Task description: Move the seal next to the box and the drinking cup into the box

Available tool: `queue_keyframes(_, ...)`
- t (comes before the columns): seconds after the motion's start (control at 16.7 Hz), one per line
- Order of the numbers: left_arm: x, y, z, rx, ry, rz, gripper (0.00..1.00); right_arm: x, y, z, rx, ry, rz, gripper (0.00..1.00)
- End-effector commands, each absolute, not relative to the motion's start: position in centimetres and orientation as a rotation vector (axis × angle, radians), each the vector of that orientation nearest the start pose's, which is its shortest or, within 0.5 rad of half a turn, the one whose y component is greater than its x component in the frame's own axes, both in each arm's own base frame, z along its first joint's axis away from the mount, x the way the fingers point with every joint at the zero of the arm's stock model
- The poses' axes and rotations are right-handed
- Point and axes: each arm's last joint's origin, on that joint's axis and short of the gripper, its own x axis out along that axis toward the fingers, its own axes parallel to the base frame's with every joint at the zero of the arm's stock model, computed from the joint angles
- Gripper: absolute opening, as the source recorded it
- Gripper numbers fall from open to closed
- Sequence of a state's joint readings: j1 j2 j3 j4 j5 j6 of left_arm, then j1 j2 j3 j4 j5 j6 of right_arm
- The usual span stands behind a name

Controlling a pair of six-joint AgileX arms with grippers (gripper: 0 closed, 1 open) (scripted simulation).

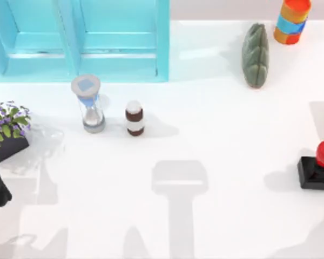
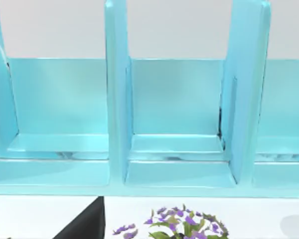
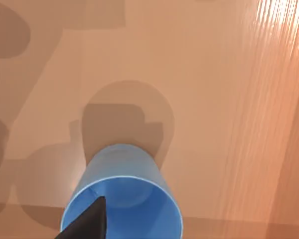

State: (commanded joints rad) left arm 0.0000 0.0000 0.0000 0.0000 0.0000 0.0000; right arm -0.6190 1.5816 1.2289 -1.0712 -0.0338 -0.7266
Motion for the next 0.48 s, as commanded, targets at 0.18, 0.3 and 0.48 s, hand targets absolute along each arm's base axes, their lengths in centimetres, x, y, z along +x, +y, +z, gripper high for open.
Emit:
queue_keyframes(0.18,10.6,-0.1,16.0,0.0,0.0,0.0,1.0,22.8,-17.1,24.7,-0.054,1.519,0.041,1.0)
queue_keyframes(0.3,10.6,-0.1,16.0,0.0,0.0,0.0,1.0,22.0,-17.4,25.7,-0.006,1.545,0.026,1.0)
queue_keyframes(0.48,10.6,-0.1,16.0,0.0,0.0,0.0,1.0,21.5,-17.4,26.4,0.027,1.553,0.01,1.0)
